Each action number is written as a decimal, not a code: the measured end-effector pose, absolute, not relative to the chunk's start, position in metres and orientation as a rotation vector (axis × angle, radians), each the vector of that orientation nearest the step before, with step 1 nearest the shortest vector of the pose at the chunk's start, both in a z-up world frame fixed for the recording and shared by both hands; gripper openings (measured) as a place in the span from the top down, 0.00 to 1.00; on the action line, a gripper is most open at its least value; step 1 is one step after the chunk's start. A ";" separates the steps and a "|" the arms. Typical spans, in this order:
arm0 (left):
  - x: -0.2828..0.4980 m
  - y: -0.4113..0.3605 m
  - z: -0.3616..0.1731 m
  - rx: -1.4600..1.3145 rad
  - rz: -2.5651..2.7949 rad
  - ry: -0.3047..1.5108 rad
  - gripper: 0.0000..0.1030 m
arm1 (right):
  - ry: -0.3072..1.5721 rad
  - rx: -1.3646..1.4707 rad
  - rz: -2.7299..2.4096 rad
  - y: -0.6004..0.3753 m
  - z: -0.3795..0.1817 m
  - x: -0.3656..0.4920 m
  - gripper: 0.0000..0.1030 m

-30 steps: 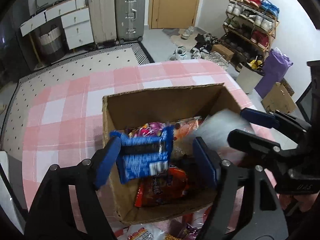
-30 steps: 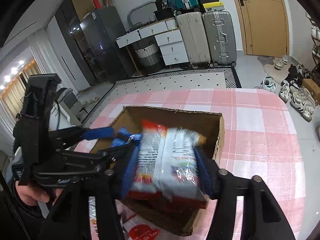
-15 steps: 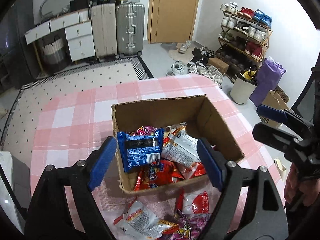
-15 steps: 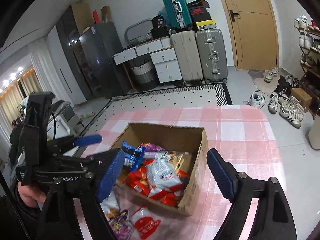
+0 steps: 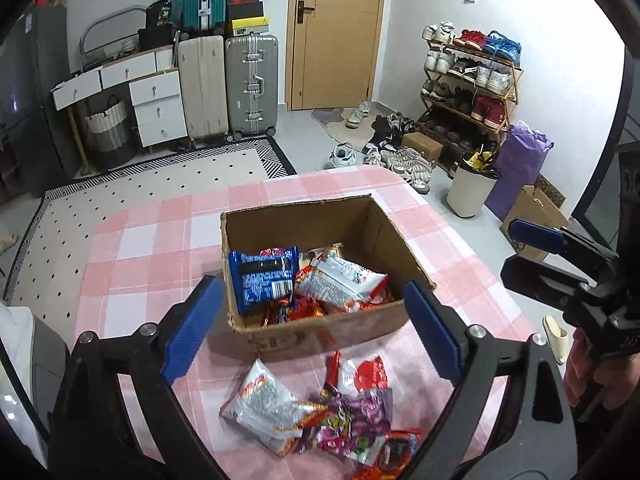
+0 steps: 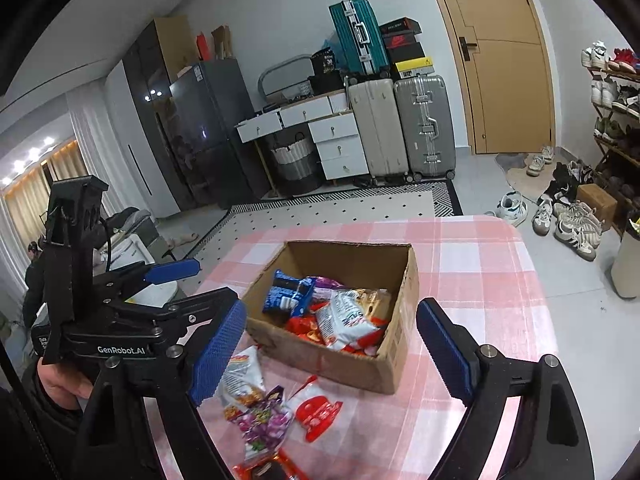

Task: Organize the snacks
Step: 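Withdraw both grippers from the box back toward the snack pile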

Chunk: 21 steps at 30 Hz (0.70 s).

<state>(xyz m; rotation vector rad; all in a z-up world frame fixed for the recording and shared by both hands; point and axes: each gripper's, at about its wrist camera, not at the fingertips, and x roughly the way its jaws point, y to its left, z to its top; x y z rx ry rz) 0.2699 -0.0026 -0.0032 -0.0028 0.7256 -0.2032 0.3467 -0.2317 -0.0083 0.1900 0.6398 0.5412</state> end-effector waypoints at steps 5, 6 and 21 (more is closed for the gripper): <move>0.237 -0.003 0.007 -0.011 -0.194 0.694 0.01 | 0.612 0.203 0.551 -0.235 -0.006 0.320 0.11; 0.230 -0.003 0.008 -0.014 -0.200 0.687 0.01 | 0.611 0.198 0.555 -0.234 -0.006 0.314 0.11; 0.126 0.015 0.012 -0.059 -0.189 0.646 0.01 | 0.678 0.177 0.530 -0.221 -0.034 0.247 0.05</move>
